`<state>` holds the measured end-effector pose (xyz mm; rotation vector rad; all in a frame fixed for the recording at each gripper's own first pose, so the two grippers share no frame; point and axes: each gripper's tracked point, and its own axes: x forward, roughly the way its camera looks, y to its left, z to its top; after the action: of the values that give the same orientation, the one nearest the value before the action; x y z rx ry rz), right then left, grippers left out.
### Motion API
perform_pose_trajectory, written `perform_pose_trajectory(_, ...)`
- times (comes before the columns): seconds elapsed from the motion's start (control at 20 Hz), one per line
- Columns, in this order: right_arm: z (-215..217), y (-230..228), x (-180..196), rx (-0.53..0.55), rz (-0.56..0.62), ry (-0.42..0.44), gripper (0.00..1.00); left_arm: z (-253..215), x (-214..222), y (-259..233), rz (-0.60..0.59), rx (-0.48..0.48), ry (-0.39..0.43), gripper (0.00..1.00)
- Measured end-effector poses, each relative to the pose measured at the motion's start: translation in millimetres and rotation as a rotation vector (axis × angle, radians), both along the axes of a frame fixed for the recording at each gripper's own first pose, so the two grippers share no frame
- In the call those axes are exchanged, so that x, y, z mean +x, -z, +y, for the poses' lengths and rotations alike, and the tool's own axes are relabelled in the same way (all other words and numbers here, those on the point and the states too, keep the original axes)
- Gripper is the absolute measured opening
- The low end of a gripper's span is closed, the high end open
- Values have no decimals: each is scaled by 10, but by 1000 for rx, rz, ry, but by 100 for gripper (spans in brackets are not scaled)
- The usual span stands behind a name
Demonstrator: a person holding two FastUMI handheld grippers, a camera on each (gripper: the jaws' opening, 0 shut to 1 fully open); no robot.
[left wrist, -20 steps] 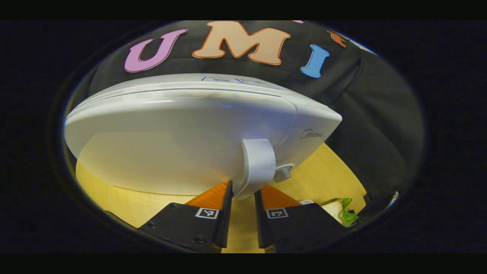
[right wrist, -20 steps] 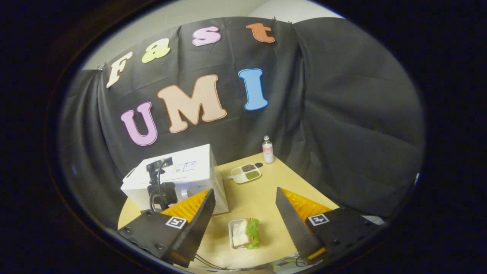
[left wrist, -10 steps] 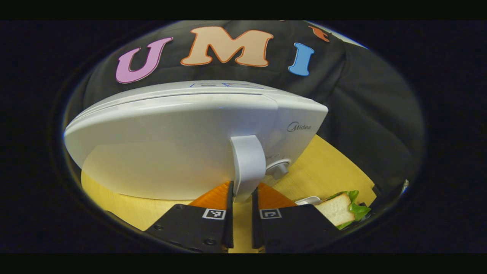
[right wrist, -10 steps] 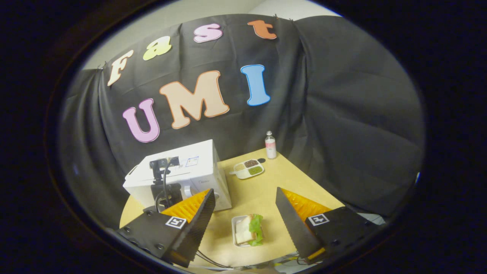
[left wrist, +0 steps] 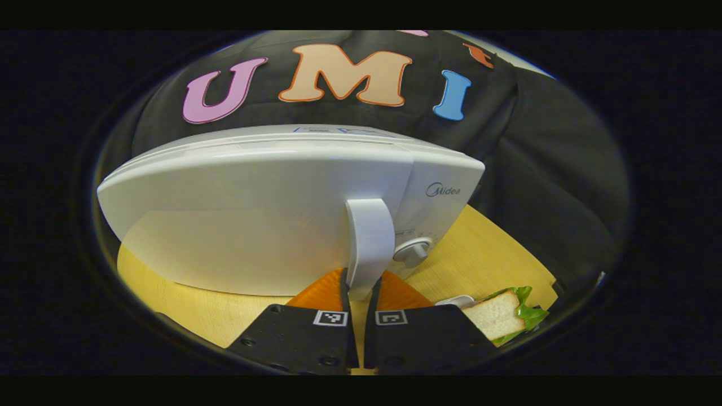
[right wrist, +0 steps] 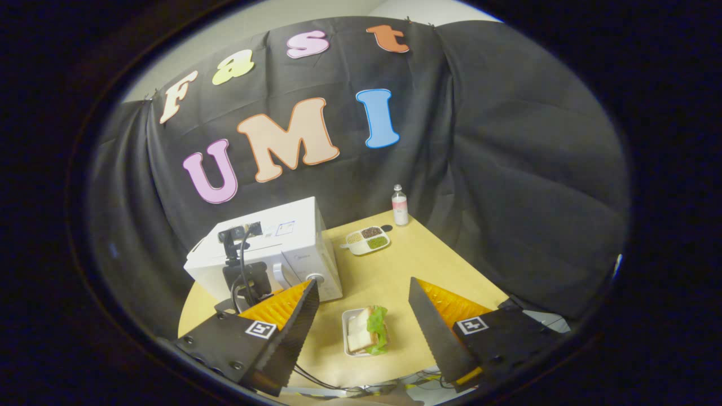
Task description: Open the microwave oven with the left hand, put the food in, and close the microwave oven.
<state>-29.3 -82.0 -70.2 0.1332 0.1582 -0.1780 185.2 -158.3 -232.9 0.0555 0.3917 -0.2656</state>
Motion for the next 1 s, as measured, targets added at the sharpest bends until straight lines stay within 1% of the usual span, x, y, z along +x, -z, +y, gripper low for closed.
perform_pose_trajectory(0.1,6,23,14,1,9,-7,92,2,-11,0,9,-1,-12,3)
perform_pose_trajectory(0.15,11,41,26,0,13,-11,92,11,-78,31,46,-6,-15,2)
perform_pose_trajectory(0.2,20,50,49,-3,16,-17,92,24,-245,77,70,-22,-12,3)
perform_pose_trajectory(0.25,35,76,69,-6,21,-23,92,44,-358,69,52,-16,15,2)
perform_pose_trajectory(0.3,63,117,95,-5,33,-34,92,74,-502,96,41,2,46,4)
perform_pose_trajectory(0.35,102,175,119,-3,48,-50,92,114,-636,129,47,19,62,3)
perform_pose_trajectory(0.4,147,209,134,-3,57,-68,92,158,-761,151,59,23,68,6)
perform_pose_trajectory(0.45,192,225,146,-3,62,-84,99,191,-846,162,67,14,70,10)
perform_pose_trajectory(0.5,225,250,159,-3,66,-98,99,211,-898,167,66,1,71,12)
perform_pose_trajectory(0.55,263,290,163,-1,73,-111,92,236,-953,176,67,-5,69,14)
perform_pose_trajectory(0.6,306,334,161,2,84,-123,92,260,-991,188,70,-4,65,14)
perform_pose_trajectory(0.65,346,383,156,6,93,-133,92,293,-1040,198,73,-4,54,15)
perform_pose_trajectory(0.7,378,418,140,11,102,-144,92,305,-1092,184,78,-27,44,22)
perform_pose_trajectory(0.75,415,454,128,15,108,-152,92,348,-1108,141,77,-60,20,25)
perform_pose_trajectory(0.8,434,488,112,17,115,-159,92,380,-1164,120,81,-97,7,42)
perform_pose_trajectory(0.85,452,520,90,18,122,-164,92,472,-1180,83,82,-116,-23,61)
perform_pose_trajectory(0.9,461,543,74,17,129,-168,92,526,-1236,81,95,-139,-31,80)
perform_pose_trajectory(0.95,473,577,63,16,134,-173,92,577,-1261,105,105,-153,-48,89)
perform_pose_trajectory(1.0,481,598,56,13,140,-177,92,675,-1283,109,105,-146,-77,94)
